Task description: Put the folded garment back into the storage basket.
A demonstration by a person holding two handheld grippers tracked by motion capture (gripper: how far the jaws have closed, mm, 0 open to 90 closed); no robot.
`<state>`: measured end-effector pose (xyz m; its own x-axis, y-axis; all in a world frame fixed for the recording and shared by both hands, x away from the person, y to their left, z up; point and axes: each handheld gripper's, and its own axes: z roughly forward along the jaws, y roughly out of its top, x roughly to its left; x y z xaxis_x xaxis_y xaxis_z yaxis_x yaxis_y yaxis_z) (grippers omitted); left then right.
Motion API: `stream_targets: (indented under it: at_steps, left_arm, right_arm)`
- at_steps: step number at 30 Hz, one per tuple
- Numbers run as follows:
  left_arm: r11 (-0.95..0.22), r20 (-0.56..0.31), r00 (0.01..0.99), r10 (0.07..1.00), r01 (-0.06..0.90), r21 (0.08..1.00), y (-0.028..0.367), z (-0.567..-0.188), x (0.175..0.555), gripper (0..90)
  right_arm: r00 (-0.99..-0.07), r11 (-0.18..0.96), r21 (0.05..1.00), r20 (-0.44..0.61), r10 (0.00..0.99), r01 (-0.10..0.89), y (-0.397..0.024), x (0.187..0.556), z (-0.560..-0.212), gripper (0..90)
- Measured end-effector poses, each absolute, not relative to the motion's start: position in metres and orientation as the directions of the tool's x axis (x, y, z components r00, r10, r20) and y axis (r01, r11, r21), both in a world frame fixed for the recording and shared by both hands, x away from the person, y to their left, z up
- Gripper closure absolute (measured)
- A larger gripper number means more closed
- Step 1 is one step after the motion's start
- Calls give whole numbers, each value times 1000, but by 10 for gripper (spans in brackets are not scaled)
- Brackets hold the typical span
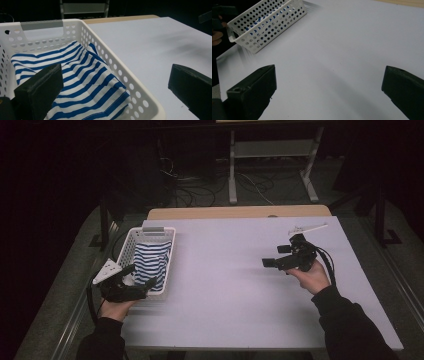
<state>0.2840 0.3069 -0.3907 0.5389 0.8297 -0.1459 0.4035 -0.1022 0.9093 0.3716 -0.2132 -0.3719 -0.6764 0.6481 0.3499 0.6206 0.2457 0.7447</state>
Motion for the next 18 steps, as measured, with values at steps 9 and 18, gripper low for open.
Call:
stream_targets:
  at_steps: [9, 18]
  left_arm:
    - [-84, -144, 521, 841, 390, 917, 310, -393, 276, 0]
    - [-91, -137, 525, 840, 385, 918, 310, -393, 272, 0]
  right_arm:
    - [-661, 223, 758, 339, 670, 614, -237, 359, -375, 0]
    - [-647, 203, 768, 330, 687, 607, -259, 348, -379, 0]
